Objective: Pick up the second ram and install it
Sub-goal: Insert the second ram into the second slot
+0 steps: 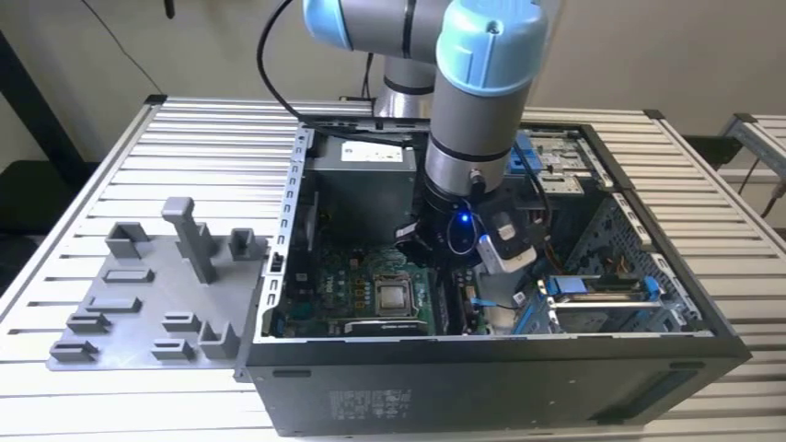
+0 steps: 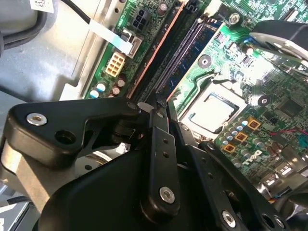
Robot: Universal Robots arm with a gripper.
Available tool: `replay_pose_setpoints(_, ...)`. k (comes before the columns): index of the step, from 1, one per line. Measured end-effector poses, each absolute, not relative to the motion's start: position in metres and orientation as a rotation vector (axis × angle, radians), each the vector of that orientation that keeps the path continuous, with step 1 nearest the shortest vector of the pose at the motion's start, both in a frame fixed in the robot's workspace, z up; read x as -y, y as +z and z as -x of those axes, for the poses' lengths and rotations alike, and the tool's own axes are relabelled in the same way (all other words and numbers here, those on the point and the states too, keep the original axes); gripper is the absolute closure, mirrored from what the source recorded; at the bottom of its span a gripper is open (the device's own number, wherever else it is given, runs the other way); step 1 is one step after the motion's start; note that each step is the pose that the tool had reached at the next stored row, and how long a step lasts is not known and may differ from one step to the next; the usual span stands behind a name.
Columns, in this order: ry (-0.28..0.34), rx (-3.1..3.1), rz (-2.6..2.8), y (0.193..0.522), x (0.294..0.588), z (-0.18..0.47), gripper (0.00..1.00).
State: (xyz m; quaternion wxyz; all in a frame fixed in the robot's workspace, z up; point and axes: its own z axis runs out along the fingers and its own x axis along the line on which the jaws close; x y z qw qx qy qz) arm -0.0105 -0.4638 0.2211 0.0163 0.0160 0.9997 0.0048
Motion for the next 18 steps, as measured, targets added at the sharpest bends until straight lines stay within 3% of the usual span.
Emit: replay_pose_setpoints(18, 0.014, -3.109, -0.050, 0.2190, 0.4634, 0.0099, 0.86)
